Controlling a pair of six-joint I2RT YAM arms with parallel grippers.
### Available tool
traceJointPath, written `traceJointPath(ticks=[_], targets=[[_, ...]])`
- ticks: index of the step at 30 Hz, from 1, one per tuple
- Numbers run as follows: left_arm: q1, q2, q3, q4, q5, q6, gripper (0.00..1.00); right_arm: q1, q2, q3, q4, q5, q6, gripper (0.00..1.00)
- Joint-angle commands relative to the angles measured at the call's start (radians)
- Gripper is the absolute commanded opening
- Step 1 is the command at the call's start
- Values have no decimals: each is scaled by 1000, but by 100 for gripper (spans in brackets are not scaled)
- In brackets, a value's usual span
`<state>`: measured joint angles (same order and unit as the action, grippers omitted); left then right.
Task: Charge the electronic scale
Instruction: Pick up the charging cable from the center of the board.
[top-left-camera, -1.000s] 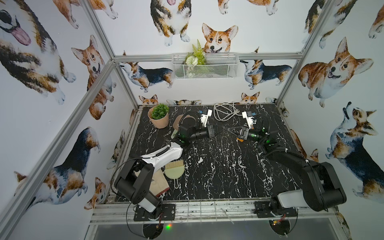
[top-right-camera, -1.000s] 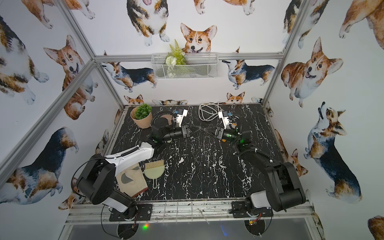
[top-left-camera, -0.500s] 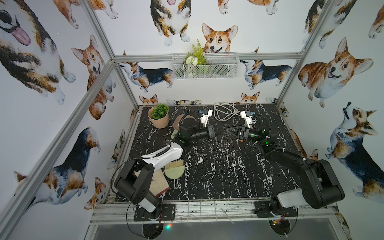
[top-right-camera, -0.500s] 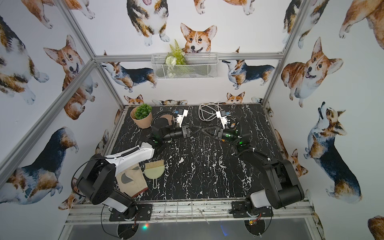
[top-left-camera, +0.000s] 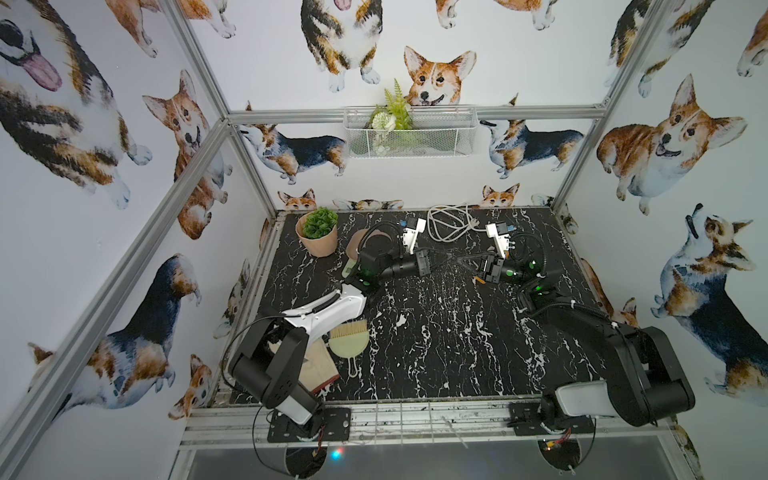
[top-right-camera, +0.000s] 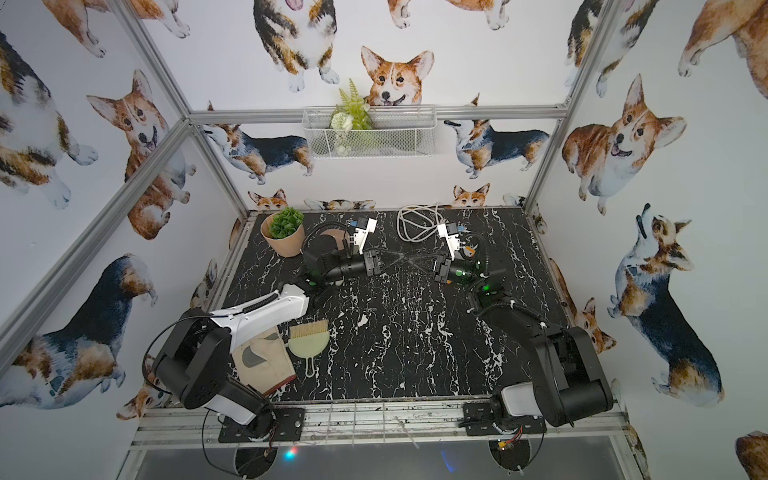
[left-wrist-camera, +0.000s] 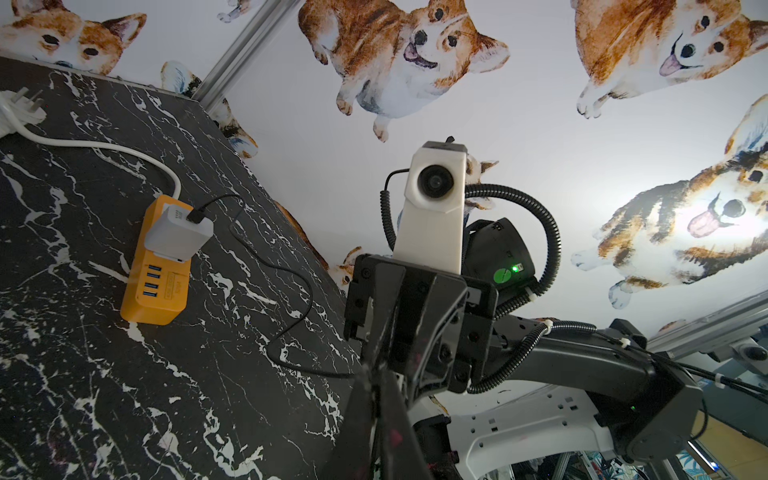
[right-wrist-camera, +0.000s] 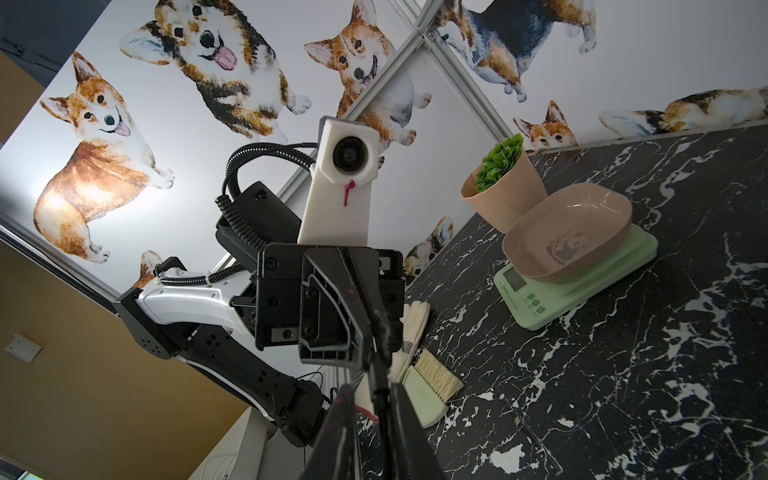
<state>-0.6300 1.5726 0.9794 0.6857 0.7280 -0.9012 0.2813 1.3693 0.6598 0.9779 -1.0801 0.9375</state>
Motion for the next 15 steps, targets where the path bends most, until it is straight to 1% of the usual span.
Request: traceJointPath(ticks=[1,7,9,11,15], targets=[[0,-3,5,35,-1,-13,0,1,13,1,91,-19,38,20],[-4,3,7,37,-1,-15,0,16,50,16,137,-26,74,19],[-4,6,5,41,-1,-16,0,18,67,23,171,-34,97,16],[-3,5,5,41,-5,-17,0,17,74,21,210,-35,119,11],[-5,4,7,43,-1,-17,0,16,70,17,213,-31,117,9]])
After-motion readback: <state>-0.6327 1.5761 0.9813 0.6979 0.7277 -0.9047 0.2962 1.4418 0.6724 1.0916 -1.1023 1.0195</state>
